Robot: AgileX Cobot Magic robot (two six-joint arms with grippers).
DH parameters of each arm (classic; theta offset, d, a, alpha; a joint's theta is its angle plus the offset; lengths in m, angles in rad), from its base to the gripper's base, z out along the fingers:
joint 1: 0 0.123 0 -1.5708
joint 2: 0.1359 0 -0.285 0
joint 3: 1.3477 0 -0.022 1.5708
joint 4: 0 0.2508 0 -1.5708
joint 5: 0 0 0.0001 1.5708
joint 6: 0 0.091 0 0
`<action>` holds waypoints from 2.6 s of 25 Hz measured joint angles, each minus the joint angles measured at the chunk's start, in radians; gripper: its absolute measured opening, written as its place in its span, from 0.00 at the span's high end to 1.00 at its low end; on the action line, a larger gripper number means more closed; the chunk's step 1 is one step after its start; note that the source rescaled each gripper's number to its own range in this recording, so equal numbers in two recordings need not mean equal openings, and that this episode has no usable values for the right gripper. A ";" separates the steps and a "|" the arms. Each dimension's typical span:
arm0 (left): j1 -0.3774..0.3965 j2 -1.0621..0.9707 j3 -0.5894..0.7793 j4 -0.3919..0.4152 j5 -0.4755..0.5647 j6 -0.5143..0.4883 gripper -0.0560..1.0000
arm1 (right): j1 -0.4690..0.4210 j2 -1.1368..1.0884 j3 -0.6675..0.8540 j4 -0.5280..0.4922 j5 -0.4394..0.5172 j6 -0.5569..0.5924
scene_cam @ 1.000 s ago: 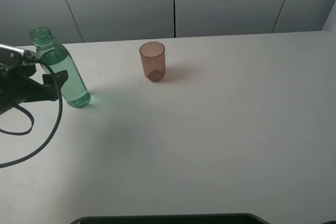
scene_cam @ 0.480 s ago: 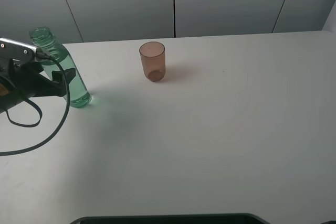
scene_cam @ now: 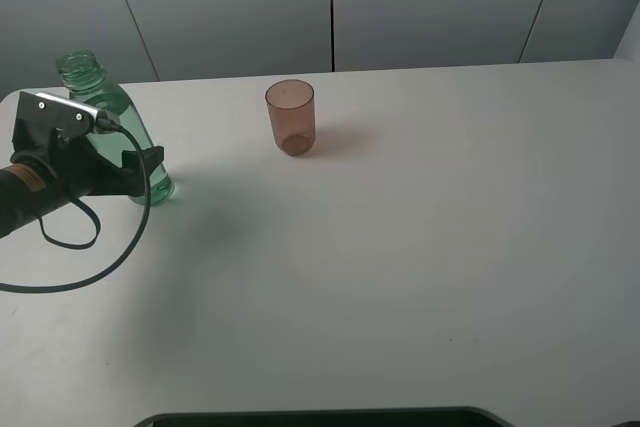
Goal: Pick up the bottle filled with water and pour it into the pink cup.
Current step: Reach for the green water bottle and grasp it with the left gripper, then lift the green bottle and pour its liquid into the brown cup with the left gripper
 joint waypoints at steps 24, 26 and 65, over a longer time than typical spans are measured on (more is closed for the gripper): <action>0.002 0.000 -0.020 0.041 -0.092 0.000 0.92 | 0.000 0.000 0.000 0.000 0.000 0.000; 0.002 0.000 -0.020 0.045 -0.092 0.000 0.92 | 0.000 0.000 0.000 0.000 0.000 0.000; 0.002 -0.155 -0.435 0.594 0.531 -0.465 0.92 | 0.000 0.000 0.000 0.000 0.000 0.000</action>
